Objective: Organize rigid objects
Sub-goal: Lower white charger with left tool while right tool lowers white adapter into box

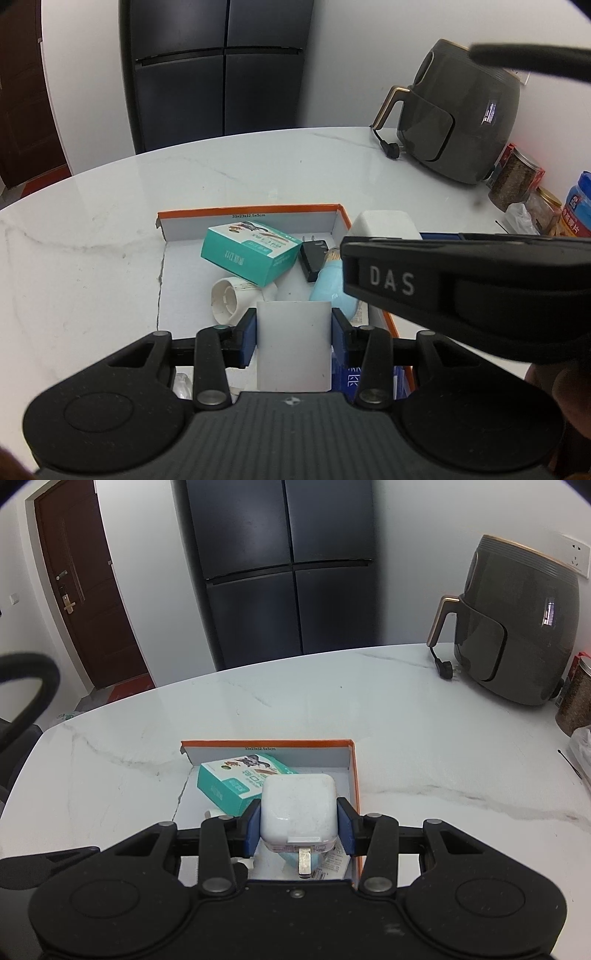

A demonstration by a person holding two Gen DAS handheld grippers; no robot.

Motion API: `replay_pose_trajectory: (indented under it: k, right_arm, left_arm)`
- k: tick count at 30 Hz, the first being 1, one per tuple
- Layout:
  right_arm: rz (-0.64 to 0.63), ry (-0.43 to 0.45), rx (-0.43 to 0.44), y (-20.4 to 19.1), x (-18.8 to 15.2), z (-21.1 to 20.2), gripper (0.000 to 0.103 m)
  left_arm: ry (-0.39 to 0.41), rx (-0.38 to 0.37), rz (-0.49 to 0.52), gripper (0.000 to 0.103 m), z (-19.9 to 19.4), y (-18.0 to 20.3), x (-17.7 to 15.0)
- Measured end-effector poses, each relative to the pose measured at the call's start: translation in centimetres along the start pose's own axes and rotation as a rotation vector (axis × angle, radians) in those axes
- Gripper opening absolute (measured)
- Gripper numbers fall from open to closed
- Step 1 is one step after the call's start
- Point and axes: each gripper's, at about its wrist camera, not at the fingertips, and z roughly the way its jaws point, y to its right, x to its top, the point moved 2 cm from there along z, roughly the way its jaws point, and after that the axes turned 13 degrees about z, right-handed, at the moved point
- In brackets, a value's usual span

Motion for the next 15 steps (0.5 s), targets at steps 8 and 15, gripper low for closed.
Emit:
replay_pose_trajectory:
  k: [8,15]
  right_arm:
    - [-0.002,0.0,0.006,-0.14,0.58,0.68,0.052]
    - [-0.009,-0.002,0.012,-0.2,0.9,1.06,0.052]
  left_arm:
    - [0.002,0.005,-0.006,0.041,0.21,-0.15,0.28]
    - [0.0,0.006,-0.014,0.041,0.38,-0.19,0.32]
